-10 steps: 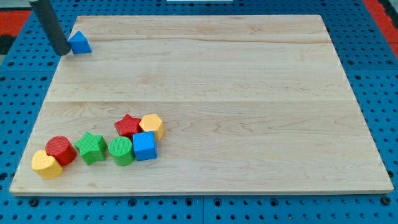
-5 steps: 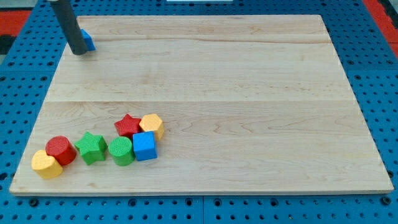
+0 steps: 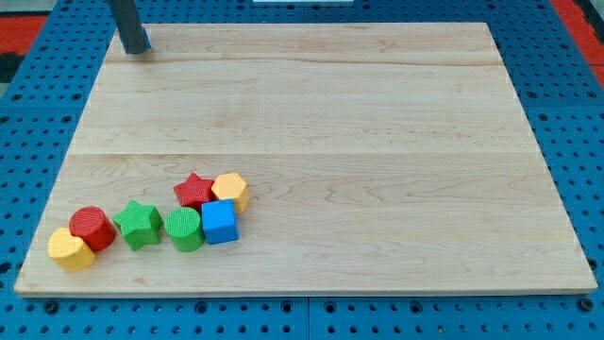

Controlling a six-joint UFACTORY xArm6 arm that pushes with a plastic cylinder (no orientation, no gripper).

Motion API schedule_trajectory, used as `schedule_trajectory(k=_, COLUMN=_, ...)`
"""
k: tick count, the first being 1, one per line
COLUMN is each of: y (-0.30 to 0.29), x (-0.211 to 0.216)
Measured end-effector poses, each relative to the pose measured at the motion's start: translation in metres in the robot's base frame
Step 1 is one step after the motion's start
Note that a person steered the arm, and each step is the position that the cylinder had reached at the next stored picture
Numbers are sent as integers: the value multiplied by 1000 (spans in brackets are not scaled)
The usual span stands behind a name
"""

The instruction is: Slide the blue triangle towards the top left

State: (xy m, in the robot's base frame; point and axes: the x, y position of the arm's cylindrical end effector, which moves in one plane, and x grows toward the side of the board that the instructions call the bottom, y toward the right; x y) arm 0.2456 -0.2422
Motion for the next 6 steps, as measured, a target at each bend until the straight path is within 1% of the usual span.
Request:
schedule_trajectory(k=2, y=3, x=-8)
schedule_trajectory(k=3, y=11, x=14)
schedule_trajectory(k=4, y=45, x=35)
schedule_trajectory(k=6, y=51, x=35)
